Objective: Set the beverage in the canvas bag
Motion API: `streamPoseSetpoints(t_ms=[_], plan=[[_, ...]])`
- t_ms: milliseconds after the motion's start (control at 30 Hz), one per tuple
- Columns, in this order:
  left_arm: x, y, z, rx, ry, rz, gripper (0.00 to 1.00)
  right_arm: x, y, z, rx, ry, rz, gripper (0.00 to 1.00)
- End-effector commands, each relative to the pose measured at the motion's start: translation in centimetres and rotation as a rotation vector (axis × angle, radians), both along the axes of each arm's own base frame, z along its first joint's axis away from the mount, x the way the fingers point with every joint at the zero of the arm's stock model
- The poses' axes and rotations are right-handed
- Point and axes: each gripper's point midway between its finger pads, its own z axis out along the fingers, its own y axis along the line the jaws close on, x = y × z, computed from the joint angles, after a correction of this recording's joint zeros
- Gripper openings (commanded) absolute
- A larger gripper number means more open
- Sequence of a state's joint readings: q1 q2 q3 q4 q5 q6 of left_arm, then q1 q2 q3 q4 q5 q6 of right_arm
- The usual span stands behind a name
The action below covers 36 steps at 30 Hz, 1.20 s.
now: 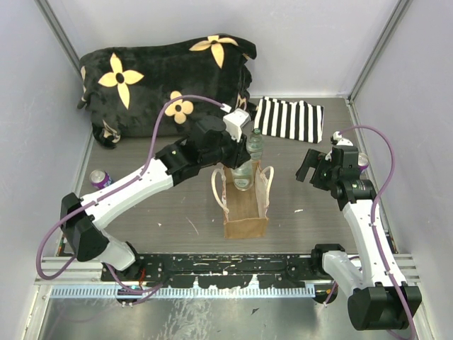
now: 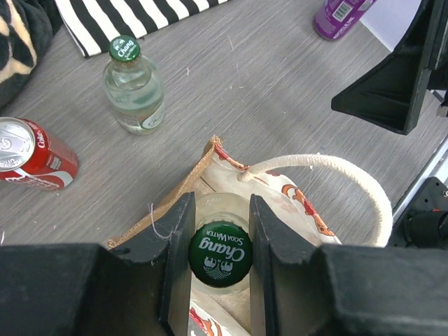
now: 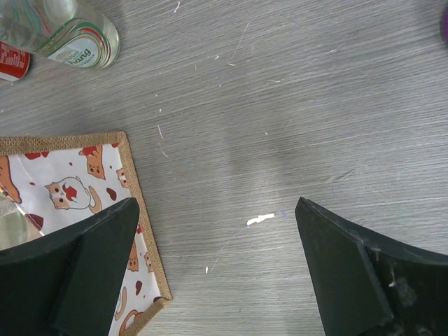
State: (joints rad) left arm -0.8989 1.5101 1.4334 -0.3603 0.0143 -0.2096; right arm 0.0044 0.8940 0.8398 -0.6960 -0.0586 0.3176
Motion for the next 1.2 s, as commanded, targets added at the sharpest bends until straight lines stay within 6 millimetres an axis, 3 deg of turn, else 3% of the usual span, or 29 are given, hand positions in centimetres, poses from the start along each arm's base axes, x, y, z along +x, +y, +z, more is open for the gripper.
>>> streamPoseSetpoints(t_ms=[0, 233, 533, 1167], plan=[[1.0, -1.5, 4.3, -0.147, -0.135, 0.023, 0.0, 0.7, 0.0, 1.5, 0.003, -0.069, -0.005, 1.0], [1.6, -2.1, 1.2, -0.115, -0.123, 0.064, 0.0, 0.7, -0.1, 1.5, 0.0, -0.069, -0.007, 1.0], [2.4, -2.4, -1.3, -0.093, -0.096, 0.102, 0.0, 0.6, -0.1, 1.3, -0.004, -0.064, -0.007, 1.0], [2.8, -4.6, -4.1, -0.085, -0.064, 0.117, 0.0, 0.7, -0.3, 1.4, -0.018, -0.06, -0.002, 1.0]])
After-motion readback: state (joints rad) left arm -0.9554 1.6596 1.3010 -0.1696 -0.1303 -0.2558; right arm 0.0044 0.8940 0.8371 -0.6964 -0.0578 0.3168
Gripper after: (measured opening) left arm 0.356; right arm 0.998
